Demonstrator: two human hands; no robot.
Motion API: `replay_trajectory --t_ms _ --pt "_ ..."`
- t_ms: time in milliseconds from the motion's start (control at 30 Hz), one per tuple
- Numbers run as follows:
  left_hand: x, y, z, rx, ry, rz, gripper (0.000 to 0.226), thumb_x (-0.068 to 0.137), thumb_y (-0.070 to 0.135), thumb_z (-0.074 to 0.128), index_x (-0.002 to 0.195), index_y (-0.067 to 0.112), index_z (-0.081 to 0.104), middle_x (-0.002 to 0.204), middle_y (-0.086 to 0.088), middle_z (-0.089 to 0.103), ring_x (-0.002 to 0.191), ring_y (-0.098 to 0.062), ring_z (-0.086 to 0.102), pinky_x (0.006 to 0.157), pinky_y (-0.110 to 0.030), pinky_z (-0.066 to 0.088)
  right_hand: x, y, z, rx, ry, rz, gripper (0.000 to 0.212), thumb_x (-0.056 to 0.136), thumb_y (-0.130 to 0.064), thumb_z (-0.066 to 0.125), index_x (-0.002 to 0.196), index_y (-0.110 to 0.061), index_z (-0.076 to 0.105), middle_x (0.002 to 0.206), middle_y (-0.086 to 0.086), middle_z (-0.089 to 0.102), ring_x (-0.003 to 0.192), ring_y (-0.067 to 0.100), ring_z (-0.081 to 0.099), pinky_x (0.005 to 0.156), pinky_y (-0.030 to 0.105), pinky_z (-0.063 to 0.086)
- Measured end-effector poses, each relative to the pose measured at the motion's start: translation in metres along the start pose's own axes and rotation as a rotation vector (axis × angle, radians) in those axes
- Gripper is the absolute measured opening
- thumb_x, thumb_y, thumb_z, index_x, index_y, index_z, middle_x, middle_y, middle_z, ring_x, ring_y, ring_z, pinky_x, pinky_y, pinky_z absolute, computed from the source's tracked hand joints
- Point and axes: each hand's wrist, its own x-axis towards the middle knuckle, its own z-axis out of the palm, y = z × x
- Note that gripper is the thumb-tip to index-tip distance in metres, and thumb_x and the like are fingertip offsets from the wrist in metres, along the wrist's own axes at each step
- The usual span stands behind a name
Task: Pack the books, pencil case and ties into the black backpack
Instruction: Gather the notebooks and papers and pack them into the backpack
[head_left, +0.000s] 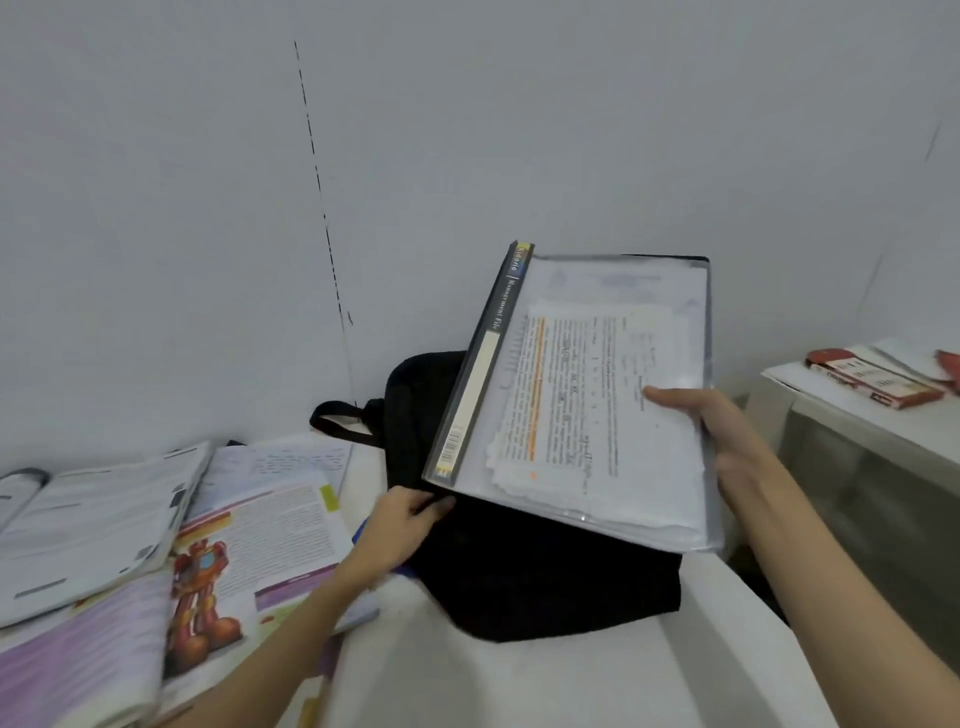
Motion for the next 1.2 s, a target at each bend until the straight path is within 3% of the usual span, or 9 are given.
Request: replay_trajectory --t_ms 133,233,367,500,667,800,900,1067,1200 --pt "0.026 -0.006 -0.027 -0.641 0.196 -0.539 0.024 0.097 0.013 0.049 0.076 0.005 0.056 0.051 -0.008 0.062 0.049 -0.018 0.064 0.043 -0.02 0.049 0.017 0.001 -0.004 -0.039 -0.098 0.044 0.058 0.058 -0.007 0.077 0.115 -0.007 0.064 0.112 0.014 0.069 0.099 0.03 0.068 0.078 0.04 0.057" --pt "0.032 0.028 -0.053 -0.845 0.319 -0.56 0.039 0.101 -0.006 0.024 0.068 0.01 0.038 0.038 -0.014 0.045 0.022 -0.001 0.043 0.028 -0.012 0.034 0.024 0.005 -0.009 -0.086 -0.078 0.048 0.045 0.067 -0.002 0.071 0.111 -0.005 0.065 0.107 0.014 0.071 0.092 0.029 0.07 0.069 0.036 0.059" --pt "0.061 0.07 -0.088 -1.114 0.515 -0.529 0.037 0.101 0.0 0.022 0.07 0.007 0.041 0.071 -0.01 0.041 0.046 -0.008 0.05 0.058 -0.006 0.043 0.029 0.02 -0.014 -0.093 0.077 0.004 0.034 0.075 0.001 0.066 0.108 -0.005 0.067 0.102 0.011 0.072 0.088 0.028 0.071 0.073 0.034 0.055" --pt "0.09 0.098 -0.102 -0.923 0.483 -0.409 0.022 0.099 0.016 0.04 0.087 0.008 0.056 0.085 -0.007 0.059 0.076 -0.019 0.058 0.066 -0.028 0.051 0.034 0.054 0.005 0.096 0.496 -0.105 0.031 0.078 0.009 0.061 0.109 0.005 0.06 0.106 0.014 0.064 0.079 0.022 0.062 0.068 0.029 0.049" --pt "0.087 0.136 -0.094 -0.488 0.457 -0.048 0.016 0.101 0.024 0.041 0.104 0.018 0.056 0.1 0.004 0.059 0.095 -0.013 0.054 0.081 -0.025 0.043 0.034 0.094 0.046 0.15 0.739 -0.212 0.043 0.087 0.002 0.057 0.129 0.001 0.049 0.12 0.011 0.058 0.109 0.023 0.057 0.085 0.022 0.039" --pt "0.082 0.148 -0.083 -0.438 0.403 0.054 0.02 0.101 0.024 0.042 0.108 0.018 0.059 0.104 0.002 0.063 0.097 -0.012 0.057 0.083 -0.023 0.045 0.042 0.131 0.08 0.143 0.529 -0.096 0.048 0.091 -0.01 0.058 0.134 -0.001 0.039 0.125 0.007 0.054 0.111 0.023 0.055 0.089 0.03 0.051" --pt "0.077 0.147 -0.081 -0.412 0.401 0.069 0.021 0.101 0.023 0.042 0.108 0.016 0.061 0.102 0.001 0.063 0.094 -0.011 0.057 0.081 -0.021 0.046 0.051 0.144 0.105 0.274 0.333 0.103 0.038 0.095 -0.017 0.053 0.126 0.001 0.041 0.113 0.018 0.06 0.086 0.03 0.068 0.06 0.028 0.059" --pt "0.068 0.141 -0.084 -0.344 0.382 0.057 0.018 0.1 0.024 0.043 0.103 0.019 0.06 0.093 0.01 0.062 0.091 -0.008 0.056 0.076 -0.015 0.045 0.056 0.136 0.126 0.472 -0.025 0.539 0.041 0.099 -0.033 0.043 0.106 0.007 0.051 0.077 0.023 0.067 0.051 0.031 0.068 0.046 0.032 0.055" --pt "0.064 0.139 -0.086 -0.292 0.378 0.081 0.02 0.1 0.024 0.043 0.105 0.018 0.061 0.092 0.011 0.062 0.088 -0.005 0.057 0.073 -0.015 0.043 0.041 0.116 0.121 0.151 -0.324 0.574 0.031 0.094 -0.025 0.052 0.081 0.0 0.064 0.062 0.012 0.068 0.04 0.017 0.06 0.039 0.019 0.046"
